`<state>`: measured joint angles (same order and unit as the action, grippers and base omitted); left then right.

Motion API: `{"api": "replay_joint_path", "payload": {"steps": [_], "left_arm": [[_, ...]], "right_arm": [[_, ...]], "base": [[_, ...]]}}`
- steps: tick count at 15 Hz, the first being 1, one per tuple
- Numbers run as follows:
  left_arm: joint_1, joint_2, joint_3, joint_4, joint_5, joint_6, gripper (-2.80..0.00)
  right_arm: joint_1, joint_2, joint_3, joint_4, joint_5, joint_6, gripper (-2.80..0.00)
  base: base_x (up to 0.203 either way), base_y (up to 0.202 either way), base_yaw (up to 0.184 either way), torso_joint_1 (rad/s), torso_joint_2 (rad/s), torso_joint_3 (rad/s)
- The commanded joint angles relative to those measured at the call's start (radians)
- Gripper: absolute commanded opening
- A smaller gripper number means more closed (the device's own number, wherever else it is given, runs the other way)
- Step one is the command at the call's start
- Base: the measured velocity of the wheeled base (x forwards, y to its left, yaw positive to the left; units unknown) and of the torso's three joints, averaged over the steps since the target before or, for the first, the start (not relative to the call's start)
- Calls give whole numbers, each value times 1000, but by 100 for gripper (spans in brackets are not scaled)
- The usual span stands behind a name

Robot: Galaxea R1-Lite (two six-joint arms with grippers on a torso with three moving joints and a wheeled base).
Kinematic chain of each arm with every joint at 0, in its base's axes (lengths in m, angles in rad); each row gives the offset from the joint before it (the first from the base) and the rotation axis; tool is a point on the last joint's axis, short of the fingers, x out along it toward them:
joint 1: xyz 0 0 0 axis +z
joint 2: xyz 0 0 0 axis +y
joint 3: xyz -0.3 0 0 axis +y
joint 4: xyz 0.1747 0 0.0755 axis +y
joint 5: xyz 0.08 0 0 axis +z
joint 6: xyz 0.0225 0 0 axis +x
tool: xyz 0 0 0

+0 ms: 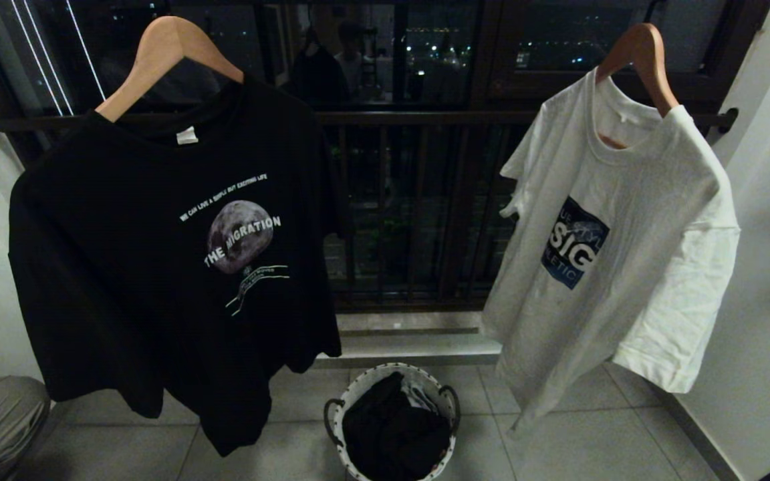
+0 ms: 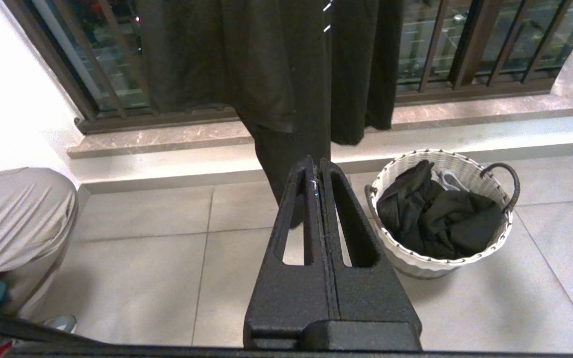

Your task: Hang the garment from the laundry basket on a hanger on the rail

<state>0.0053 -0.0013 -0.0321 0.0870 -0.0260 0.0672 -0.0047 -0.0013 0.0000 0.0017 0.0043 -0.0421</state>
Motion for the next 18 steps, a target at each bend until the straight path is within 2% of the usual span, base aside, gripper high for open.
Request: {"api": "replay_joint_path", "payload": {"steps": [1,3,5,18], "left_arm": [[1,0,0,0,1,0,-280],[1,0,6,-16,6,5,-280],[1,0,32,-93,6,0,-280],[1,0,32,-92,4,3,-280]], "right_arm": [[0,0,0,0,0,-1,-280],[0,0,0,0,3,1,-280],[0,1,2,1,3,-1,-280],[0,0,1,0,0,-8,-280]], "base": [[0,0,0,0,0,0],[0,0,0,0,0,0],[0,0,0,0,0,0],[0,0,0,0,0,0]]}}
